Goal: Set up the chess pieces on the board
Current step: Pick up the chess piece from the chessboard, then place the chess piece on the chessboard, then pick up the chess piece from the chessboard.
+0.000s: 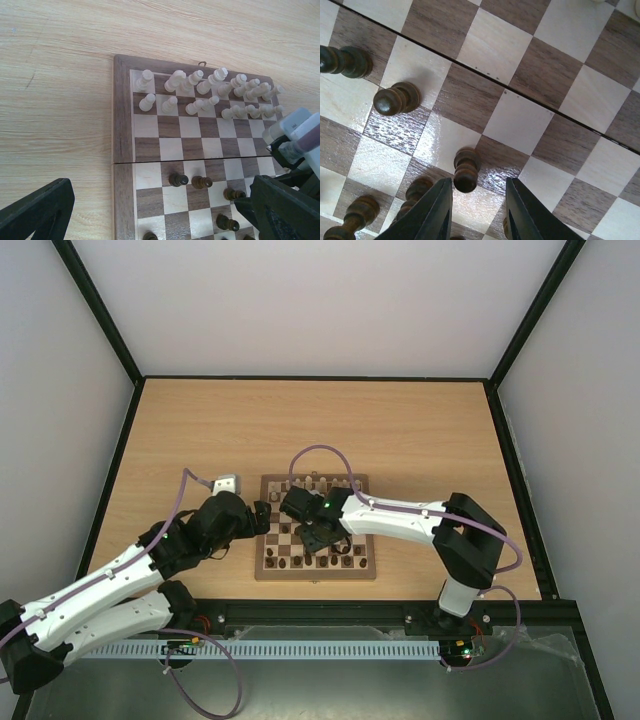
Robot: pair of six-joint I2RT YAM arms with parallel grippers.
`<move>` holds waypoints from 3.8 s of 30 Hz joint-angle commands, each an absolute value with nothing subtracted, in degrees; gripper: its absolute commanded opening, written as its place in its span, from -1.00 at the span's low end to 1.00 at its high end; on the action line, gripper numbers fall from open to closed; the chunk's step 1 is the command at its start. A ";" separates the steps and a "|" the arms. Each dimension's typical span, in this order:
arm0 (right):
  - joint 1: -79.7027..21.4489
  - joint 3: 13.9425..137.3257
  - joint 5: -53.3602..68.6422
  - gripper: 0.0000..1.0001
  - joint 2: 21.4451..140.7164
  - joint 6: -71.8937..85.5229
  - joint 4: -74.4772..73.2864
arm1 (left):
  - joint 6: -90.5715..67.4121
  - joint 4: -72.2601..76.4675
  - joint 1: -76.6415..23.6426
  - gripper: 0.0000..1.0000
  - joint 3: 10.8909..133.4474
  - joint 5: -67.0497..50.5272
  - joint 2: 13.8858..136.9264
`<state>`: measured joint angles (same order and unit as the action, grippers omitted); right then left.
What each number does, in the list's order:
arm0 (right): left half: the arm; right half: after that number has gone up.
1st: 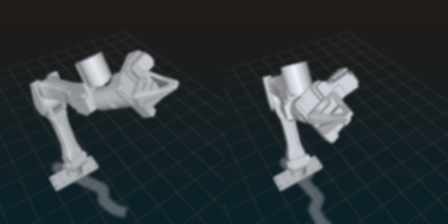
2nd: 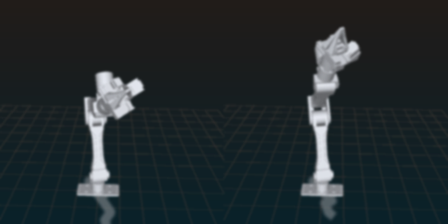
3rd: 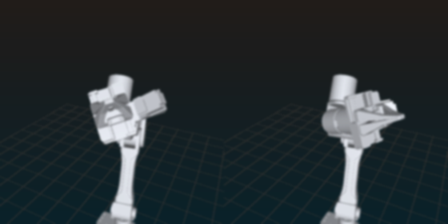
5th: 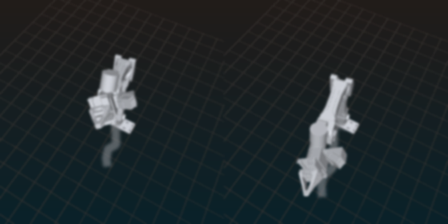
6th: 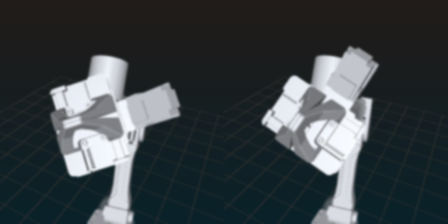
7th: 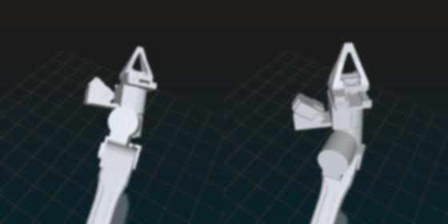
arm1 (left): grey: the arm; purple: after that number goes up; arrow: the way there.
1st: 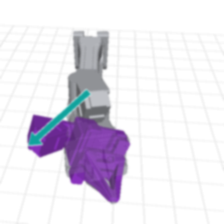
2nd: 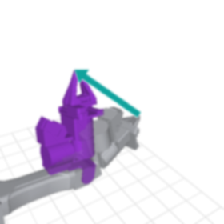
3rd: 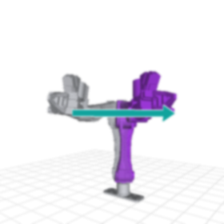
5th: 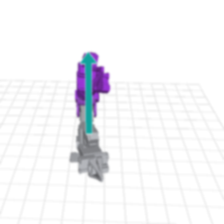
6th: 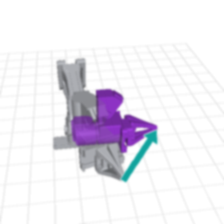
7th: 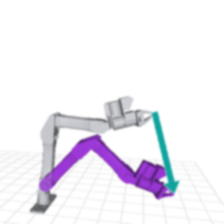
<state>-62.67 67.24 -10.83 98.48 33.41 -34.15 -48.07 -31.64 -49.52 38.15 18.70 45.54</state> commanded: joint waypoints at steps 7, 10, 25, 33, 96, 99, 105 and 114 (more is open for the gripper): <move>-62.55 69.44 -11.97 -0.40 100.17 32.17 -34.24 | -48.60 -32.34 -49.23 0.99 36.98 19.79 44.39; -62.37 69.22 -11.84 -0.47 100.57 32.04 -33.87 | -48.52 -32.23 -49.23 0.99 37.02 19.78 44.41; -63.13 67.75 -10.27 -0.77 95.56 32.97 -36.58 | -48.34 -32.08 -49.22 0.99 36.91 19.77 44.73; -63.61 64.81 -9.39 -0.77 93.73 34.05 -37.52 | -48.27 -31.81 -49.24 0.99 37.00 19.86 45.25; -60.85 77.12 -7.55 -0.35 106.55 28.59 -32.25 | -52.65 -35.02 -49.24 0.99 36.73 25.11 37.14; -60.72 77.67 -6.93 -0.36 107.51 28.33 -31.99 | -52.65 -34.97 -49.22 0.99 36.71 25.04 37.10; -60.68 78.34 -6.55 -0.42 108.27 27.95 -32.12 | -52.56 -34.89 -49.24 0.99 36.65 25.14 37.08; -60.60 78.77 -6.87 -0.49 108.39 27.52 -32.12 | -52.23 -34.40 -49.23 0.99 36.40 25.12 37.47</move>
